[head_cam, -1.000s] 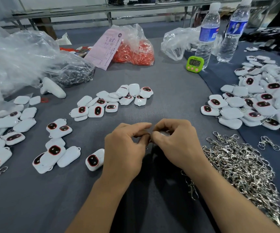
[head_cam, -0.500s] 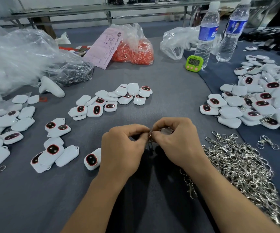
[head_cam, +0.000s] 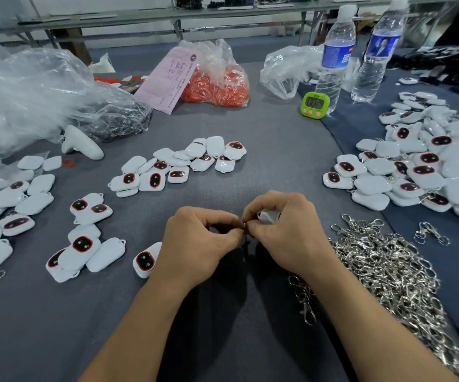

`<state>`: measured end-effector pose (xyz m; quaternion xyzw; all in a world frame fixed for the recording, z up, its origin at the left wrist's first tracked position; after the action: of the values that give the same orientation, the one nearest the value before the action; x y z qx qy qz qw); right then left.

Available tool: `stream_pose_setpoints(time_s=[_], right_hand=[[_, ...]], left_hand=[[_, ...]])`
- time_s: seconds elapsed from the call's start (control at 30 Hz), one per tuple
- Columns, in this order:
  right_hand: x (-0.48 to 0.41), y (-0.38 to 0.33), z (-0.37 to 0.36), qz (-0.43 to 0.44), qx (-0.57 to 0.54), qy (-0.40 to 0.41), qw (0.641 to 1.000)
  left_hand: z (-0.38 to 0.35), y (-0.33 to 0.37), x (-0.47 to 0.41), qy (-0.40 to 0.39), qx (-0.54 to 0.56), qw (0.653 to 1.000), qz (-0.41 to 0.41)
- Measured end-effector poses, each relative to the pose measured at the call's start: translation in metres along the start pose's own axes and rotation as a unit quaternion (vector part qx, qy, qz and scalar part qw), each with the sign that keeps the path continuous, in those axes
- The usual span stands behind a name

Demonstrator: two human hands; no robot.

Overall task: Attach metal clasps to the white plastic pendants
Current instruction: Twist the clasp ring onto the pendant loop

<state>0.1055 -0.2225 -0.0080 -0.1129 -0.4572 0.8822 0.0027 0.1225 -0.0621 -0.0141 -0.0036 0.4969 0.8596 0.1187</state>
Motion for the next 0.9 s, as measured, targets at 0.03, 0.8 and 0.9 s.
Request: stream_pose_setpoints(time_s=[0.03, 0.8, 0.9], right_hand=[[0.0, 0.0, -0.001, 0.001, 0.002, -0.005, 1.0], [0.001, -0.015, 0.001, 0.057, -0.085, -0.018, 0.995], [-0.001, 0.002, -0.005, -0.018, -0.088, -0.033, 0.995]], left_hand=[[0.0, -0.002, 0.0, -0.002, 0.004, 1.0, 0.006], [-0.002, -0.004, 0.0, -0.003, 0.148, 0.987, 0.064], [0.011, -0.002, 0.002, 0.07, 0.09, 0.993, 0.041]])
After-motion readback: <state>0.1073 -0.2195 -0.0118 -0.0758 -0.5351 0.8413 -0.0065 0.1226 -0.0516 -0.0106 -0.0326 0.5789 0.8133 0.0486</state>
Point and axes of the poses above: each hand's wrist, its own x-axis away from the middle knuckle, its own z-axis out of the back of the hand, y = z × x, the point moved 9 cm from there along -x, towards the middle knuckle, and after that the axes turned 1 degree about -y, right-handed, at the moved point
